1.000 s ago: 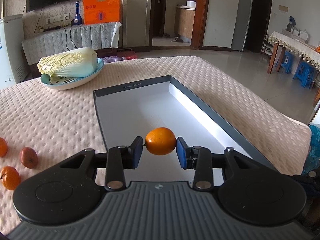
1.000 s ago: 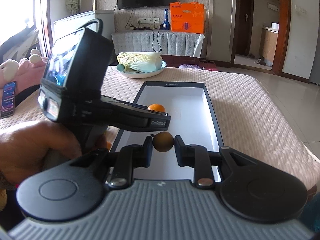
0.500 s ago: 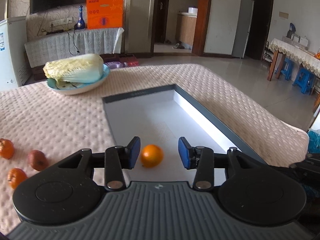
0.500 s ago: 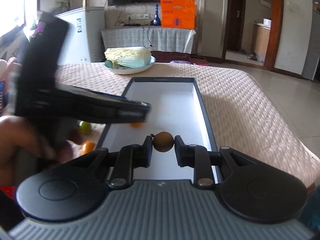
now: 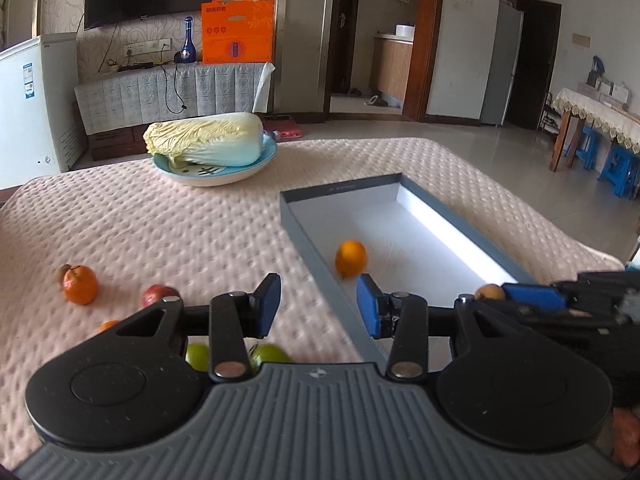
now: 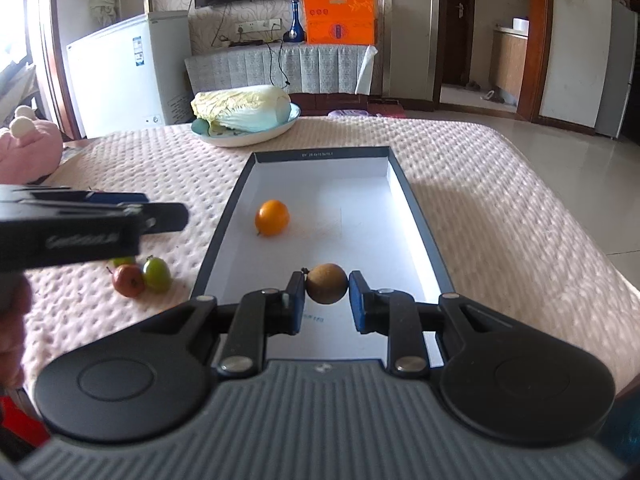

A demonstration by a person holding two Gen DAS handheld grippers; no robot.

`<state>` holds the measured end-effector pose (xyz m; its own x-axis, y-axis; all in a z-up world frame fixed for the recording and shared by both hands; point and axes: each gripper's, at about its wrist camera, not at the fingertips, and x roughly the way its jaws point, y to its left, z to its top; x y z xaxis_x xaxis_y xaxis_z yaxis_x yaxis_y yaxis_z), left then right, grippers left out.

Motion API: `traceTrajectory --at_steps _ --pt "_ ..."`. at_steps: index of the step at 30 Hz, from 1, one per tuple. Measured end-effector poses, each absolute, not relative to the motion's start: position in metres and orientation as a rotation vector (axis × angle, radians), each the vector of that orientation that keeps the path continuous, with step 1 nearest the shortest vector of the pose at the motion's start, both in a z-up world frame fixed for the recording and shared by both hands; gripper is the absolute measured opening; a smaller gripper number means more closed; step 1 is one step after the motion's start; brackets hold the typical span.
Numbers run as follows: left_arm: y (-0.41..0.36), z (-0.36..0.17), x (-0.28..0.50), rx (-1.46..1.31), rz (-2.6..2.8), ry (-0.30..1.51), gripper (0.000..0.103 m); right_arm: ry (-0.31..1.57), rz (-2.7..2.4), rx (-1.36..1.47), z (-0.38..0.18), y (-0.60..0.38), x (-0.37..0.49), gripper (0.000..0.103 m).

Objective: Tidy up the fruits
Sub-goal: 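Open left tool to drop the orange into the box while right tool drops the brown fruit, then move left tool to the red apple while right tool moves to a yellow-orange fruit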

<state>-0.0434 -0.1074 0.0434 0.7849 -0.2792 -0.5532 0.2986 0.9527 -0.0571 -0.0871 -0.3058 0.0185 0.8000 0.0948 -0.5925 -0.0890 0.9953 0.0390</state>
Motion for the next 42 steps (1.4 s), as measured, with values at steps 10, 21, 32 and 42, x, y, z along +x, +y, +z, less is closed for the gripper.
traceTrajectory --at_steps 10,21,32,42 --pt "-0.093 0.040 -0.055 0.039 -0.284 0.604 0.048 0.596 0.019 0.020 0.020 -0.305 -0.089 0.056" --pt "-0.076 0.040 -0.060 0.013 -0.232 0.597 0.048 0.509 0.110 -0.015 0.035 -0.280 -0.120 0.050" --pt "-0.055 0.037 -0.069 0.009 -0.193 0.599 0.048 0.480 0.209 -0.085 0.026 -0.218 -0.175 0.039" --pt "-0.034 0.039 -0.070 -0.014 -0.171 0.595 0.048 0.508 0.213 -0.164 0.008 -0.189 -0.182 0.038"
